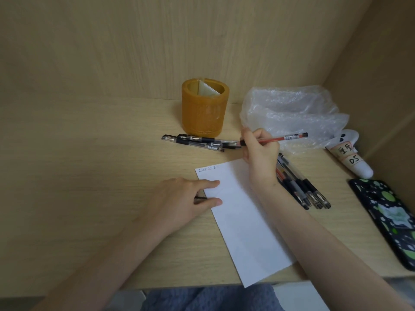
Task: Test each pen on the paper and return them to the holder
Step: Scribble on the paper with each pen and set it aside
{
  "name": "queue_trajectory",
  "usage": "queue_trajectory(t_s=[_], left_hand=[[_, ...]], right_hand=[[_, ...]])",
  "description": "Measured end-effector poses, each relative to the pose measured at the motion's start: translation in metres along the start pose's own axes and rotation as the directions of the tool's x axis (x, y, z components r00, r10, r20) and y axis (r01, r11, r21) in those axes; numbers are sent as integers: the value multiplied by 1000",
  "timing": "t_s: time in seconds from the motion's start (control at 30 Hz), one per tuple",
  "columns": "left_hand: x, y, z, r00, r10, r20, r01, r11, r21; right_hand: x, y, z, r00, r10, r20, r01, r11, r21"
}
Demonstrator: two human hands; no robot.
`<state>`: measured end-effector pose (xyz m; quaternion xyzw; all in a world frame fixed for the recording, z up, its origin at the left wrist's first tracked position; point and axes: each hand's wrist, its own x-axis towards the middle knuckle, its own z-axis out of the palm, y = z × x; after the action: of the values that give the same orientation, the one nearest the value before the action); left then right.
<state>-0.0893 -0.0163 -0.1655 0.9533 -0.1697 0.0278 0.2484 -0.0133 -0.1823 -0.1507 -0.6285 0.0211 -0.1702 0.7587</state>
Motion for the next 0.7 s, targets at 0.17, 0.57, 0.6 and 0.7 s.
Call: queue_trajectory(t_s=[0.17,0.57,0.6,0.7], left_hand=[[1,-1,-2,999,-50,12,51,988,-144],[3,-7,-5,999,-20,-44,3,935,-355],[2,-7,-4,999,-7,-39,-7,939,-345],[2,-4,-4,1000,-7,-24,-5,885,-466]], right_hand=[[3,-22,4,977,124,171,-131,991,30],[-5,-17,-8,936,299,183,-276,951,-140],[-5,-17,-7,941,287,181,-259,952,-164],[-6,-19,-3,939,248,238,-213,963,-165]])
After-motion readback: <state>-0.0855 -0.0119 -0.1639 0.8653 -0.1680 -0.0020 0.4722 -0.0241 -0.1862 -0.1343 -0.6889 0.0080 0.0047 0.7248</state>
